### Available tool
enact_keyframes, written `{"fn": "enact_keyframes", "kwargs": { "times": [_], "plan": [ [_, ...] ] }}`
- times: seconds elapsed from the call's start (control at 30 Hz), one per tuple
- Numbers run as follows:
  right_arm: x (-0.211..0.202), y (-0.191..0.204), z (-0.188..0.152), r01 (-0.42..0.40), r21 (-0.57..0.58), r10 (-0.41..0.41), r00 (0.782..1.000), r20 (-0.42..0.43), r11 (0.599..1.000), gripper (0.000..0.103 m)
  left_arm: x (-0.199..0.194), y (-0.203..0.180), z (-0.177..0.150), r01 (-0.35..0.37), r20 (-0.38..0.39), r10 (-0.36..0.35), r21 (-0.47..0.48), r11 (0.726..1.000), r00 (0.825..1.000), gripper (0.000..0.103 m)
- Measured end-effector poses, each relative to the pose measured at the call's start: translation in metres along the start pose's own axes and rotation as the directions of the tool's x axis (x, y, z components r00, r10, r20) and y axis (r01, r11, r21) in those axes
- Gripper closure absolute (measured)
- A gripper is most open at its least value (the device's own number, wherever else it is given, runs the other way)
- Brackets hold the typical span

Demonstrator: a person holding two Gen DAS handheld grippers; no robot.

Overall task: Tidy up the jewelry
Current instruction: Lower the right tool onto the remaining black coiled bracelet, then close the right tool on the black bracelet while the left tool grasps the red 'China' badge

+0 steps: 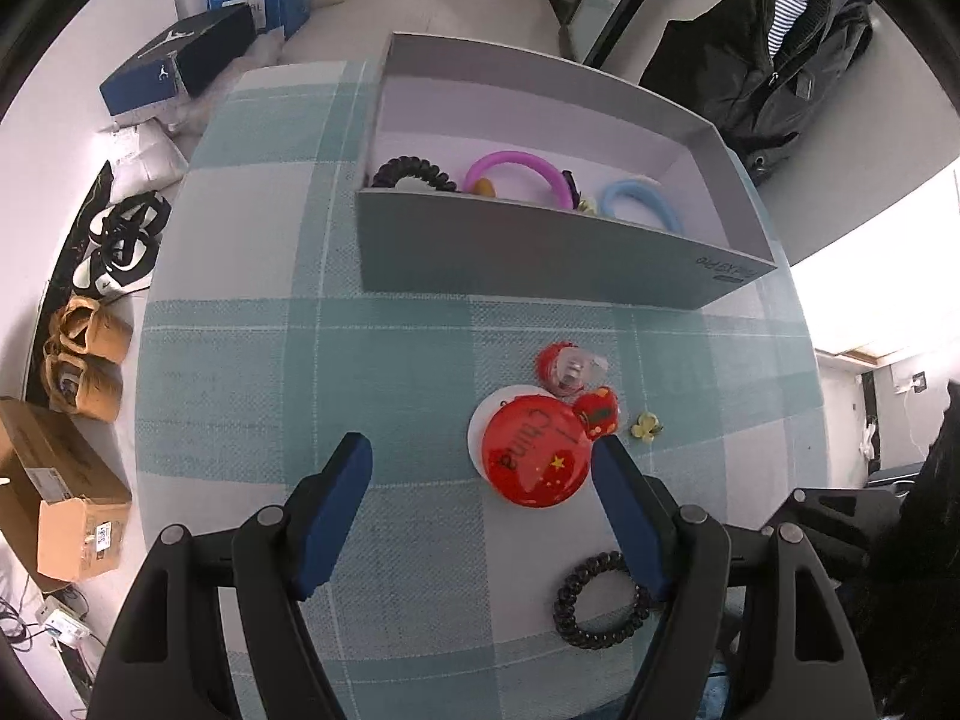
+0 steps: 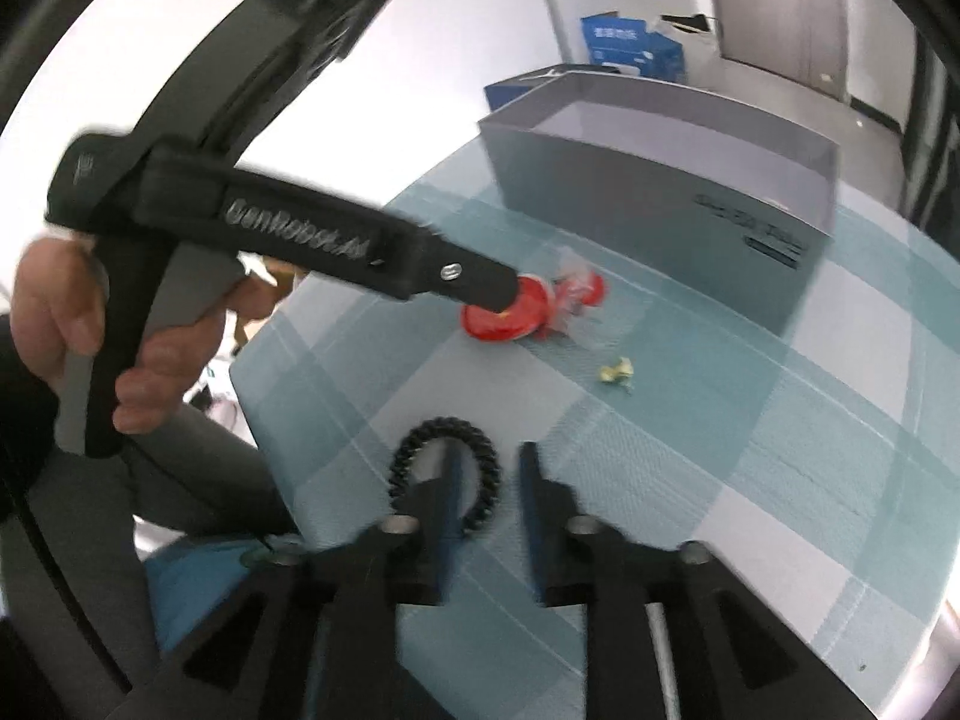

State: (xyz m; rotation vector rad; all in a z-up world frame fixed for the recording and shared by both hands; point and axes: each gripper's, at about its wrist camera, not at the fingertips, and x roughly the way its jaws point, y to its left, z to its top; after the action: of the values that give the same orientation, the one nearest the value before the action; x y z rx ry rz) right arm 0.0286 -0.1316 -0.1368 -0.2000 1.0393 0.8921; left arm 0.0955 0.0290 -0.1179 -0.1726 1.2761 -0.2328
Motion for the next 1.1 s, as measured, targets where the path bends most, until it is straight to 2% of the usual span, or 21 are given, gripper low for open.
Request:
{"fn": "enact_keyframes", "kwargs": {
  "times": [0.17, 0.23, 0.3, 0.47, 0.57, 0.63, 0.67, 0.77, 0.93, 1.1],
  "plan": [
    [0.015, 0.009, 0.001, 0.078, -0.077, -0.081, 0.996, -0.029, 0.994, 0.074, 0.005, -0.007, -0.005, 0.006, -0.014, -0.006, 0.038, 0.999, 1.0, 0.031],
    [0.017, 0.013, -0.001, 0.114, -0.114, -0.119, 0.992, -0.033, 0.987, 0.089, 0.009, -0.008, -0.007, 0.006, -0.03, -0.005, 0.042, 0.999, 1.0, 0.031],
    [0.019, 0.02, -0.002, 0.149, -0.156, -0.156, 0.987, -0.033, 0.977, 0.094, 0.012, -0.01, -0.006, -0.003, -0.036, 0.004, 0.043, 0.999, 0.999, 0.031],
    [0.017, 0.015, 0.001, 0.158, -0.166, -0.167, 0.985, -0.045, 0.973, 0.095, 0.013, -0.017, -0.005, -0.021, -0.03, 0.023, 0.072, 0.997, 0.999, 0.031],
    [0.017, 0.013, 0.002, 0.162, -0.141, -0.17, 0.984, -0.045, 0.977, 0.095, 0.011, -0.022, -0.006, -0.057, 0.004, 0.057, 0.099, 0.993, 0.998, 0.032],
    [0.019, 0.008, 0.001, 0.171, -0.116, -0.177, 0.983, -0.046, 0.978, 0.095, 0.009, -0.027, -0.007, -0.054, 0.025, 0.051, 0.136, 0.989, 0.998, 0.032],
    [0.017, 0.004, 0.001, 0.175, -0.104, -0.18, 0.983, -0.046, 0.979, 0.095, 0.007, -0.029, -0.008, -0.057, 0.033, 0.053, 0.155, 0.986, 0.998, 0.036],
    [0.015, -0.008, 0.008, 0.18, -0.061, -0.183, 0.982, -0.043, 0.982, 0.095, 0.01, -0.032, -0.01, -0.055, 0.018, 0.052, 0.181, 0.982, 0.998, 0.066],
    [0.011, -0.026, 0.013, 0.18, -0.016, -0.181, 0.983, -0.043, 0.983, 0.095, 0.011, -0.03, -0.008, -0.047, 0.021, 0.044, 0.172, 0.984, 0.999, 0.065],
    [0.009, -0.026, 0.011, 0.182, -0.009, -0.182, 0.983, -0.038, 0.983, 0.095, 0.009, -0.027, -0.008, -0.047, 0.025, 0.044, 0.169, 0.985, 0.999, 0.065]
  ]
}}
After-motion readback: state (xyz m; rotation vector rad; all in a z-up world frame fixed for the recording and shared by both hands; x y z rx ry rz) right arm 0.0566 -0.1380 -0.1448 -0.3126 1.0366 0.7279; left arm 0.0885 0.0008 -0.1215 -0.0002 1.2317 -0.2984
